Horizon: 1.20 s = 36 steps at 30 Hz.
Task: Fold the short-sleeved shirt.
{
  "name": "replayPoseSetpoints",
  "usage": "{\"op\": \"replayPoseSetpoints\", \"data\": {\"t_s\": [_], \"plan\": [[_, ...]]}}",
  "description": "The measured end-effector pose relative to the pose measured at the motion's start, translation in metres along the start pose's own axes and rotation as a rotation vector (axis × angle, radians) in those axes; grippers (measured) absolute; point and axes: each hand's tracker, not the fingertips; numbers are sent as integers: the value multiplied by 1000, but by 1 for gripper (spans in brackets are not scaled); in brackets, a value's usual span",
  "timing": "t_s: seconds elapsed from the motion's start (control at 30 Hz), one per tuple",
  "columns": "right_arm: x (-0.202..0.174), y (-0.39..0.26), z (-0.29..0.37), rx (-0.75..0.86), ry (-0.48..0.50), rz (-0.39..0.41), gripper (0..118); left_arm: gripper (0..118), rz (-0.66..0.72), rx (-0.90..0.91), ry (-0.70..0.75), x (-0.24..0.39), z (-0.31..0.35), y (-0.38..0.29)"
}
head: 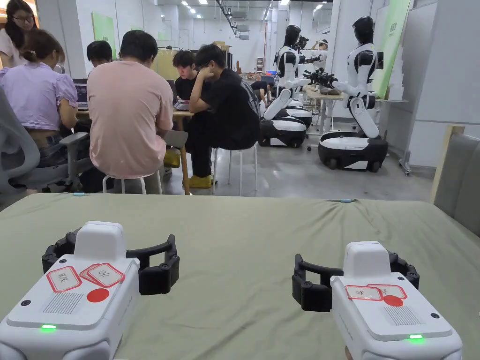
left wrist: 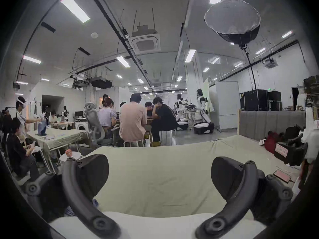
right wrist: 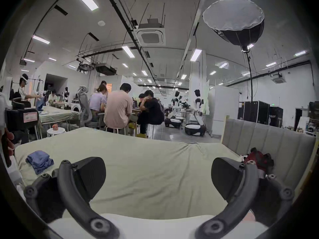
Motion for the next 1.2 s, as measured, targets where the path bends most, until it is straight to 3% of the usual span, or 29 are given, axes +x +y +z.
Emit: {"op": "replayPoseSetpoints", "data": {"t_s": [0.7,0.83,0.93,1.07,1.2], "plan": [[-1,10,-17,15,13,-59,118,118,16,-10,2,-4,10,-8],[-3,12,-18,-24,-27,-136,118,118,15,-22,7,-4,10,-9],[-2,14,-19,-32,9,-131,118,118,15,-33,13,-4,9,-11],[-5,16,-15,-46,-56,-142,118,118,21,-39,13,-4,9,-13],[1,17,-15,-74,-32,-171,118,118,16,-46,17,-4,8,-13]]}}
